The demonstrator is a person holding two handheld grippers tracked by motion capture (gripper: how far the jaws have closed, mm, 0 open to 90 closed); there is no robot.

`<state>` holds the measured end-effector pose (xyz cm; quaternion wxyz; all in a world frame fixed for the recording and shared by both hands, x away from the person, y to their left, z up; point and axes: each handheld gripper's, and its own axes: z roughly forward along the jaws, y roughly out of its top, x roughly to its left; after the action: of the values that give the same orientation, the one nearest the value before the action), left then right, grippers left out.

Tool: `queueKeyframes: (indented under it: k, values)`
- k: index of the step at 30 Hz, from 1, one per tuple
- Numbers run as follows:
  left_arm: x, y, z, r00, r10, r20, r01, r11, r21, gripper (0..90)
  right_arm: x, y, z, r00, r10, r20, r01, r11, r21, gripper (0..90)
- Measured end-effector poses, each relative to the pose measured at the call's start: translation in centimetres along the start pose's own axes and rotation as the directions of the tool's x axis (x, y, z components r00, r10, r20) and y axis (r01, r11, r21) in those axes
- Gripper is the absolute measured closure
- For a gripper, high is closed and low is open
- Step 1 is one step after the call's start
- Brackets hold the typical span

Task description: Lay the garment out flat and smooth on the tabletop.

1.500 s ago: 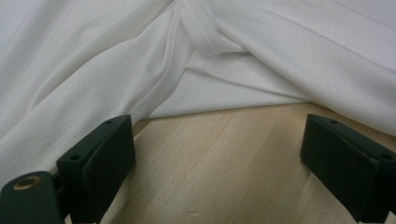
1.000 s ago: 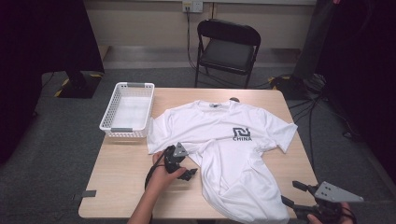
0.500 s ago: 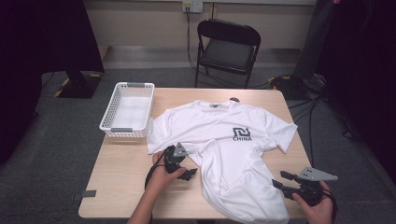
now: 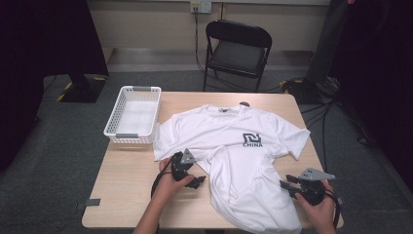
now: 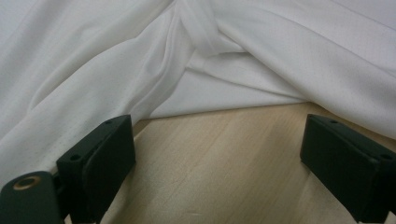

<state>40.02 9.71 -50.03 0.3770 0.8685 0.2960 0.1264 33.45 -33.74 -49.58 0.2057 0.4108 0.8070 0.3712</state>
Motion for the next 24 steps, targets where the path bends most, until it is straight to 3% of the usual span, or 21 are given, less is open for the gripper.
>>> queueKeyframes:
  k: [4,8,11,14,19,24]
  values:
    - [0.0,0.0,0.0,1.0000,0.000,0.000,0.000,1.0000,0.000,9.7,0.0,-0.2,0.0,0.9997,0.004,-0.026,-0.004,1.000,0.001,70.5]
    - [0.0,0.0,0.0,1.0000,0.000,0.000,0.000,1.0000,0.000,9.7,0.2,-0.2,-0.1,0.9985,-0.010,-0.053,0.010,1.000,0.006,89.3]
    - [0.0,0.0,0.0,1.0000,0.000,0.000,0.000,1.0000,0.000,9.7,0.5,-0.1,-0.3,0.9981,-0.032,-0.053,0.033,0.999,0.017,89.7]
    - [0.0,0.0,0.0,1.0000,0.000,0.000,0.000,1.0000,0.000,9.8,0.4,-0.2,-0.7,0.9975,-0.013,-0.069,0.014,1.000,0.009,89.9]
    - [0.0,0.0,0.0,1.0000,0.000,0.000,0.000,1.0000,0.000,9.8,0.6,-0.4,-2.6,0.9954,0.002,-0.096,-0.005,1.000,-0.027,90.0]
    - [0.0,0.0,0.0,1.0000,0.000,0.000,0.000,1.0000,0.000,9.8,1.2,-1.2,-4.2,0.9949,-0.011,-0.101,0.008,0.999,-0.033,90.0]
